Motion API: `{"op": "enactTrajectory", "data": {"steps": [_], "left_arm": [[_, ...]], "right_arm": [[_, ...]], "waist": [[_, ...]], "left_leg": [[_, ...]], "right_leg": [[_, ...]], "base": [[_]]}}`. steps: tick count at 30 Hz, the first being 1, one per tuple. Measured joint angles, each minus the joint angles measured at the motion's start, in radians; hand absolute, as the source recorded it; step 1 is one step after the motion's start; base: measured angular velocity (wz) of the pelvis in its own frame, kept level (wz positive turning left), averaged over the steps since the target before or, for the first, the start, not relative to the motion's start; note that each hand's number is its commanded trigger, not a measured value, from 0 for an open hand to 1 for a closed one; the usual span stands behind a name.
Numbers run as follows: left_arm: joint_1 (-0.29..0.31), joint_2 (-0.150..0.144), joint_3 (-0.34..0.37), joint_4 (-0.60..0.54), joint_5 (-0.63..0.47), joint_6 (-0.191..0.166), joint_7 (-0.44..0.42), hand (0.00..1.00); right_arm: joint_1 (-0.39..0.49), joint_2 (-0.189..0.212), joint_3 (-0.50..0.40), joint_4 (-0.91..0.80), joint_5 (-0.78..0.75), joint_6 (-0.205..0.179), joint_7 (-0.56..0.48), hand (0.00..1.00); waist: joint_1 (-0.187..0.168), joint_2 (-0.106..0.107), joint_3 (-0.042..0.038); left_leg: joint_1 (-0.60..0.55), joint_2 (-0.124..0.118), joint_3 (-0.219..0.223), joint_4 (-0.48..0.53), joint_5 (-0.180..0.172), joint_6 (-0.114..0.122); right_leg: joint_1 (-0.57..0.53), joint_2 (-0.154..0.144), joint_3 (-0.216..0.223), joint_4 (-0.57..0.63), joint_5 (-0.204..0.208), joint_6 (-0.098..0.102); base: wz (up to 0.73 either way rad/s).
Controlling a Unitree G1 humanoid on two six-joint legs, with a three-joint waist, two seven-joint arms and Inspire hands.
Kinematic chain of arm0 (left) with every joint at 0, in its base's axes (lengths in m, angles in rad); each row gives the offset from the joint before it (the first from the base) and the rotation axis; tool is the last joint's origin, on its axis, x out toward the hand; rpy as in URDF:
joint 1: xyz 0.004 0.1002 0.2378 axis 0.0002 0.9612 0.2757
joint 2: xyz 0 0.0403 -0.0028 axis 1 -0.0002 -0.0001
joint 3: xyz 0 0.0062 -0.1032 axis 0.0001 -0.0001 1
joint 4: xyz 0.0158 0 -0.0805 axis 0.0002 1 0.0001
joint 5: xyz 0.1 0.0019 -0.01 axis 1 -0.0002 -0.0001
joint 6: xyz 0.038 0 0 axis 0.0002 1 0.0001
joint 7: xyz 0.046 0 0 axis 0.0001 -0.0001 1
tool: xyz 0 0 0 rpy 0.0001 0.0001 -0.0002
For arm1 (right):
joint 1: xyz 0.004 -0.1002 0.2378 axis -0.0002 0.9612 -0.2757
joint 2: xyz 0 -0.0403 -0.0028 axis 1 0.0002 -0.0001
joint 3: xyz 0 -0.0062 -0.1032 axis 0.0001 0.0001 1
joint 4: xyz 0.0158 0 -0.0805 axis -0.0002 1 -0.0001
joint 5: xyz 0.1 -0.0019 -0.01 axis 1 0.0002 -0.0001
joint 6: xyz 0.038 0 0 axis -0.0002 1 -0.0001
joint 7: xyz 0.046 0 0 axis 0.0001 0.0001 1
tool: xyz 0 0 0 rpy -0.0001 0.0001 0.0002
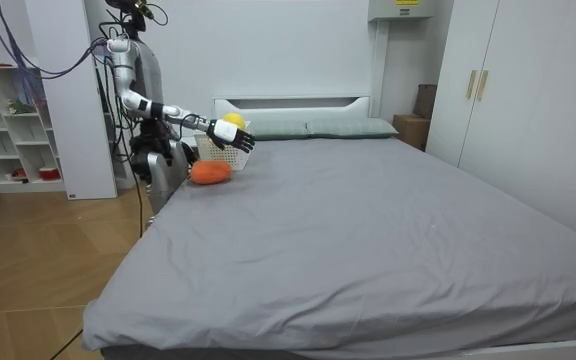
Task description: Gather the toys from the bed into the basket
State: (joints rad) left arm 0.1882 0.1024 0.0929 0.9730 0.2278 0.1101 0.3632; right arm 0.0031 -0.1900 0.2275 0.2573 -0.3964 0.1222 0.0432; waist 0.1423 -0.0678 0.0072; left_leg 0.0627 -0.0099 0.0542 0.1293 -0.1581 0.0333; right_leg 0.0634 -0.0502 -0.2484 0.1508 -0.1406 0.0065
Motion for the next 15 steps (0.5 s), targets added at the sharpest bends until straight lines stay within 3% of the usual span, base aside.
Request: {"op": "enactTrajectory", "data": {"steps": [8,12,15], "left_arm": [[-0.001,-0.005,-0.002,-0.004,0.002,-0.002,0.016,0.00],[-0.001,-0.003,-0.019,-0.020,0.003,0.000,0.002,0.00],[-0.005,-0.002,-0.019,-0.033,0.002,-0.001,-0.010,0.00]], "right_arm": [[0.027,0.000,0.084,0.059,-0.089,0.022,0.144,0.00],[0.016,0.002,0.111,0.111,-0.110,0.047,0.240,0.00],[0.014,0.003,0.135,0.123,-0.138,0.058,0.315,0.00]], "waist": [[0.013,-0.002,-0.0023],[0.040,-0.004,-0.0028],[0.058,-0.011,0.0011]], "left_leg": [[-0.017,-0.001,-0.008,0.005,0.000,0.001],[-0.018,-0.001,-0.007,0.004,-0.001,0.001],[-0.018,-0.001,-0.006,0.005,-0.001,0.001]], "right_leg": [[-0.011,0.000,-0.002,0.003,0.002,0.000],[-0.012,0.000,-0.001,0.003,0.003,0.000],[-0.013,0.000,-0.001,0.002,0.003,0.000]], "base": [[-0.01],[0.00],[0.00]]}}
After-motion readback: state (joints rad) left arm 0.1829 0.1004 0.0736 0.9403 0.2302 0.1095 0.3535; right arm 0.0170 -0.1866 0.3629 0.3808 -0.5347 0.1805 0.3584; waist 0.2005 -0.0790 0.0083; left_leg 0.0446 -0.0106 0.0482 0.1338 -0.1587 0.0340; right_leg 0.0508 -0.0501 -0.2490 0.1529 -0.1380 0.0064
